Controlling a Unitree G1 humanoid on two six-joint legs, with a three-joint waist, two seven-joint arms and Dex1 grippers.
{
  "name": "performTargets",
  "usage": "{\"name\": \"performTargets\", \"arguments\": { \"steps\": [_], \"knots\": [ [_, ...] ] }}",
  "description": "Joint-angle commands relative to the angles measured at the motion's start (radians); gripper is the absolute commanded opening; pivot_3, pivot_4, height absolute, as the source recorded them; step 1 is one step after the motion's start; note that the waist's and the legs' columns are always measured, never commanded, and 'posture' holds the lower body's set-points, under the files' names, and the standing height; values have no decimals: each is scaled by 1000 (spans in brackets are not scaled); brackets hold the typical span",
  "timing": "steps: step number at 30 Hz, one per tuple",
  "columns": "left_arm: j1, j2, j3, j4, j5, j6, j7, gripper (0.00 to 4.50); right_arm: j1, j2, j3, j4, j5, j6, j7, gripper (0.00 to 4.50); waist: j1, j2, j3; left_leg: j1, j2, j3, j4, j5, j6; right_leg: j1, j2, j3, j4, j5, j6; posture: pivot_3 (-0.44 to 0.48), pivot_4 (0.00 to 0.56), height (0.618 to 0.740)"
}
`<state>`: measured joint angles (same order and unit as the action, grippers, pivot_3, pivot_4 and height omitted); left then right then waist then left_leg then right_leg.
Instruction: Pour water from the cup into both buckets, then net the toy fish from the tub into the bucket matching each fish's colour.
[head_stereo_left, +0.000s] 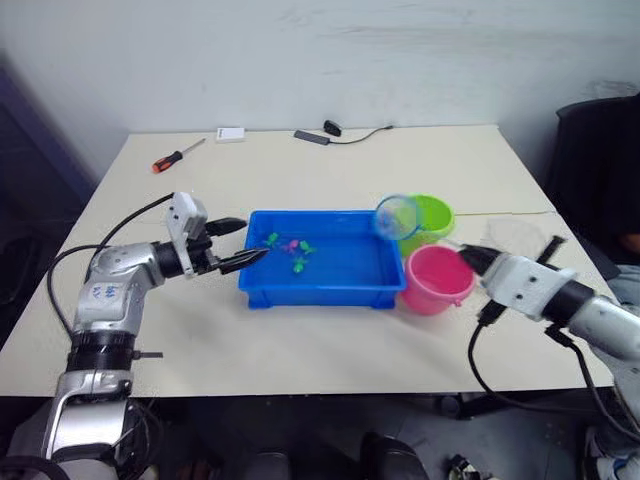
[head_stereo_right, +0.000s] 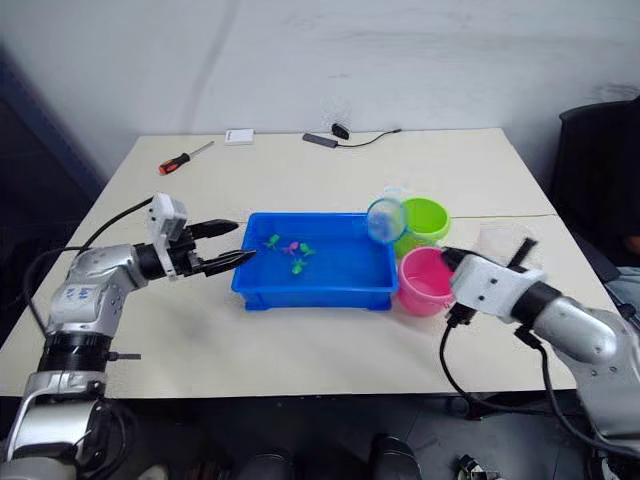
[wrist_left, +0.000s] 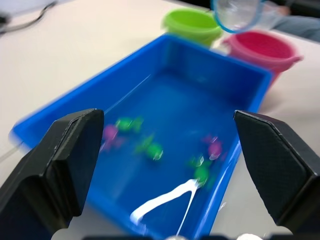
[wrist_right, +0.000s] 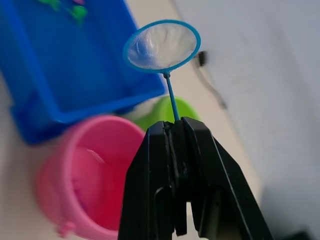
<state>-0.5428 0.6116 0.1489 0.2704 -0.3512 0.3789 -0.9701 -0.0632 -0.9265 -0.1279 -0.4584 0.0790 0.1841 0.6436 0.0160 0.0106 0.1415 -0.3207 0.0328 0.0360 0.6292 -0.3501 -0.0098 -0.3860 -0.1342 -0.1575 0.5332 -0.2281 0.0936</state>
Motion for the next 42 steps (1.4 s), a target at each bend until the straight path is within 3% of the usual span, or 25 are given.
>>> {"name": "performTargets", "arguments": {
  "steps": [1, 9, 23, 29, 42],
  "knots": [
    [67, 33, 71, -160, -31, 140, 117, 4482, -193, -1, 97, -1, 101, 240, 106, 0, 3, 0, 0, 1, 0, 0, 0, 0, 0, 0, 0, 0, 0, 0, 0, 0, 150, 740],
    [186, 69, 143, -339, -120, 317, 178, 4482, -381, 38, 250, 35, 76, 376, 165, 0, 10, 2, -3, 0, -1, 0, 0, 0, -1, -5, -1, 0, 3, 1, 0, 0, 150, 740],
    [364, 48, 156, -520, -202, 312, 186, 4482, -324, 29, 289, -18, -14, 424, 129, 0, 9, 2, -4, 1, -1, 2, 0, -1, -4, -6, -1, 0, 0, 0, -1, 0, 150, 740],
    [376, 36, 136, -534, -207, 302, 191, 4482, -332, 18, 345, 21, -94, 383, 144, 0, 8, 3, -4, 1, 0, 3, -1, -1, -4, -6, 0, 0, -1, -1, -2, 0, 150, 740],
    [406, 42, 164, -582, -236, 308, 216, 4482, -485, 128, 513, 291, -261, 144, 190, 0, 4, 4, -4, 1, 0, 4, 0, 0, -5, -6, 0, 0, 0, -1, -2, 0, 150, 740]
  ]
}}
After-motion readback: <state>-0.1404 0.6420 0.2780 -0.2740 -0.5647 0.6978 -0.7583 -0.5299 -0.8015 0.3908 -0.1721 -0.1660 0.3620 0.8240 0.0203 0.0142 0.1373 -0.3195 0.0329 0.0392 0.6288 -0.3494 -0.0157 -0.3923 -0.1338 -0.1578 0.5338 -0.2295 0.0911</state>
